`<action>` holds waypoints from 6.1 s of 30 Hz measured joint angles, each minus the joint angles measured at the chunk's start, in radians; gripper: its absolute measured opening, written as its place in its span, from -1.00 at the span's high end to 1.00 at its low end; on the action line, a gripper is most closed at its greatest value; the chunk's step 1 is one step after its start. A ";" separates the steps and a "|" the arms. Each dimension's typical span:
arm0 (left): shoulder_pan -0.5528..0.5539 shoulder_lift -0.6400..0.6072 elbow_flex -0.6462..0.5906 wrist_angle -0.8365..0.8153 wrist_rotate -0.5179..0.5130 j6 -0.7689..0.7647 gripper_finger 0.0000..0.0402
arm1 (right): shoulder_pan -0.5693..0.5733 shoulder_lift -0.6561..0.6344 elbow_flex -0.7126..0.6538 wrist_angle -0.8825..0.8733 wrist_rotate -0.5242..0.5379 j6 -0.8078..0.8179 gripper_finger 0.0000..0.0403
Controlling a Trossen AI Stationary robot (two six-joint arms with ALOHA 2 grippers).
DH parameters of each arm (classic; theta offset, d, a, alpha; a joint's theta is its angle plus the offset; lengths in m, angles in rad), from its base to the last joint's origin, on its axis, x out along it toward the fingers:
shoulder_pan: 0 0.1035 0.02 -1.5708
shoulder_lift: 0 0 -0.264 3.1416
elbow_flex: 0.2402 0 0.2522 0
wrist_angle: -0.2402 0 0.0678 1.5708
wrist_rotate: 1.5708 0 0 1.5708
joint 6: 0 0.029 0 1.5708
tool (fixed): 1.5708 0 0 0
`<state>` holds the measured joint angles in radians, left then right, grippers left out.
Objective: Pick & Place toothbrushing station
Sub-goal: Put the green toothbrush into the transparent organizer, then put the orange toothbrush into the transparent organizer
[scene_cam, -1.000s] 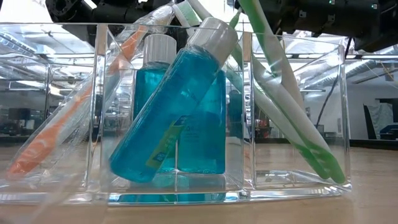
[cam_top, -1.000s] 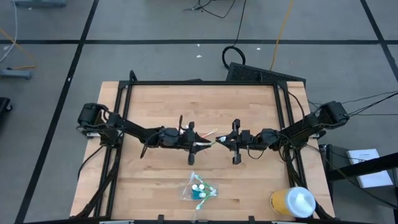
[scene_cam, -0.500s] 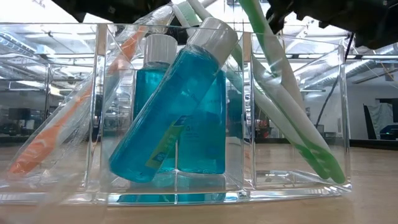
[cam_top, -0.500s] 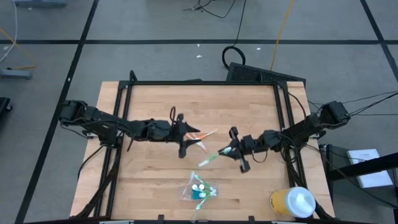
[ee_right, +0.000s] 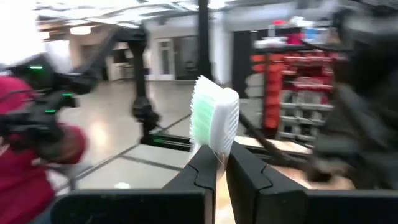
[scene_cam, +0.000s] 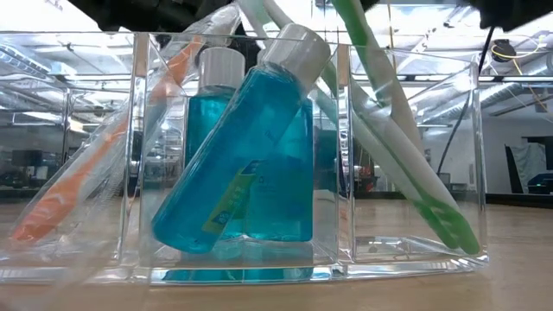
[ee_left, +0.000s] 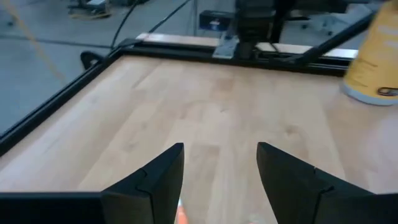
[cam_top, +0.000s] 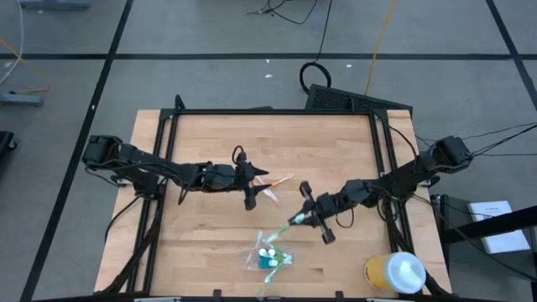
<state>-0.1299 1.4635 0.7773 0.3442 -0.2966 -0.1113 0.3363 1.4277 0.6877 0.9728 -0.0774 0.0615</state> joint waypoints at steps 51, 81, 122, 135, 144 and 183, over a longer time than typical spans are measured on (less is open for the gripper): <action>0.006 0.002 0.001 -0.063 0.006 -0.037 -0.04 | 0.045 0.077 0.240 -0.821 -0.084 0.170 0.94; 0.006 0.002 0.001 -0.092 0.006 -0.033 -0.04 | 0.043 0.050 0.239 -0.751 -0.080 0.110 0.21; 0.233 0.010 -0.089 -0.461 0.270 0.322 -0.04 | 0.050 -0.050 0.193 -0.761 -0.077 0.065 0.30; 0.267 0.169 -0.090 -0.353 0.308 0.381 -0.04 | 0.050 -0.050 0.193 -0.765 -0.079 0.065 0.31; 0.267 0.243 -0.085 -0.318 0.316 0.355 0.10 | 0.050 -0.050 0.193 -0.766 -0.080 0.065 0.31; 0.137 -0.076 -0.204 0.433 0.490 0.130 0.89 | -0.076 -0.033 0.005 -0.253 0.416 0.029 0.30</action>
<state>0.0069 1.3878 0.5734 0.7772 0.1929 0.0190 0.2607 1.3943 0.6929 0.7197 0.3389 0.0904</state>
